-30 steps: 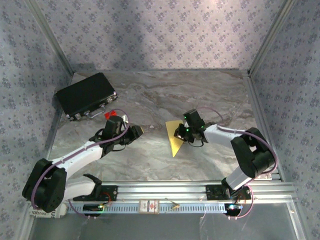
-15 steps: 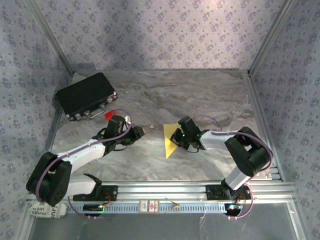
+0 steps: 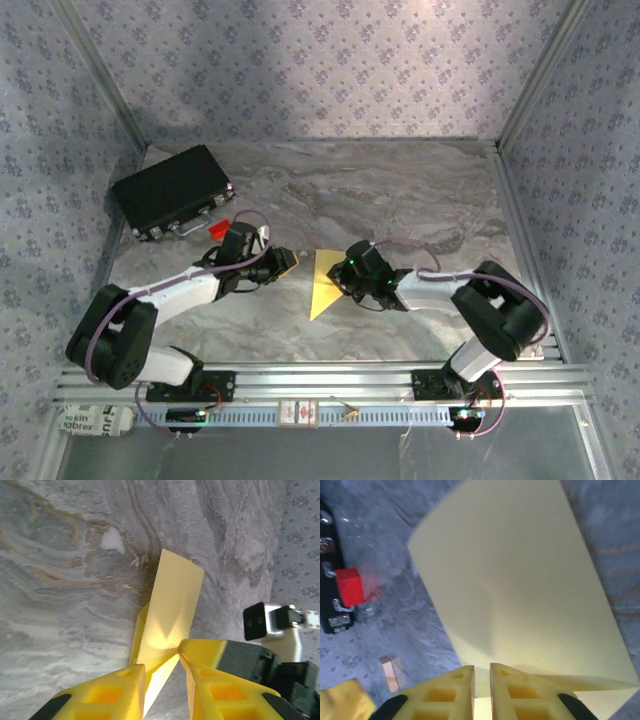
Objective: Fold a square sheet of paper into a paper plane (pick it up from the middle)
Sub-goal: Fold the wing for the fifth time at the center of the table.
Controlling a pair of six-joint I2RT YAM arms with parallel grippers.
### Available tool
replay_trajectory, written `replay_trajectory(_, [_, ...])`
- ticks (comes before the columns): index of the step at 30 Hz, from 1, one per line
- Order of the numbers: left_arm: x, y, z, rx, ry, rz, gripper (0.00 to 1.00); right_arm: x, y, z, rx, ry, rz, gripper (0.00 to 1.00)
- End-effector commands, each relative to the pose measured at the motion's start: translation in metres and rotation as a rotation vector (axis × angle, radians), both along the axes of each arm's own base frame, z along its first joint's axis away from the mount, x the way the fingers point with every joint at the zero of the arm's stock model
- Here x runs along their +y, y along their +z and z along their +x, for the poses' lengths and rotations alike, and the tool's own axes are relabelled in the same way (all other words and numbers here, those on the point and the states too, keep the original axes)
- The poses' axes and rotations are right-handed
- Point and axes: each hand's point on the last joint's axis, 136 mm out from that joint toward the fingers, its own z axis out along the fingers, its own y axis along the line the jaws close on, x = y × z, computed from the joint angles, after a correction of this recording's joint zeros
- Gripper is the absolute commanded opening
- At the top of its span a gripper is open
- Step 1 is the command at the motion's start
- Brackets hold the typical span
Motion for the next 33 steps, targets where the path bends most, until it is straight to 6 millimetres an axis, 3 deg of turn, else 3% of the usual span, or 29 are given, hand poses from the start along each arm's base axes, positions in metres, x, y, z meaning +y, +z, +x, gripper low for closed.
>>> replay_trajectory(1, [-0.021, 0.012, 0.006, -0.009, -0.075, -0.057, 0.26, -0.028, 0.001, 0.003, -0.035, 0.024, -0.124, 0.24])
replay_trajectory(8, [-0.066, 0.004, 0.008, 0.025, -0.205, -0.064, 0.23, -0.048, -0.014, 0.001, 0.036, 0.132, -0.123, 0.24])
replay_trajectory(14, [-0.079, -0.022, 0.012, 0.085, -0.224, -0.041, 0.2, -0.049, -0.017, 0.002, 0.044, 0.151, -0.121, 0.24])
replay_trajectory(20, [-0.079, -0.051, 0.013, 0.14, -0.225, 0.001, 0.19, -0.038, -0.019, 0.002, 0.056, 0.199, -0.103, 0.27])
replay_trajectory(26, [-0.062, -0.083, 0.001, 0.204, -0.203, 0.07, 0.16, -0.046, -0.028, -0.005, 0.087, 0.196, -0.14, 0.31])
replay_trajectory(33, [-0.046, -0.101, -0.012, 0.242, -0.181, 0.084, 0.15, -0.047, -0.03, -0.011, 0.099, 0.205, -0.129, 0.35])
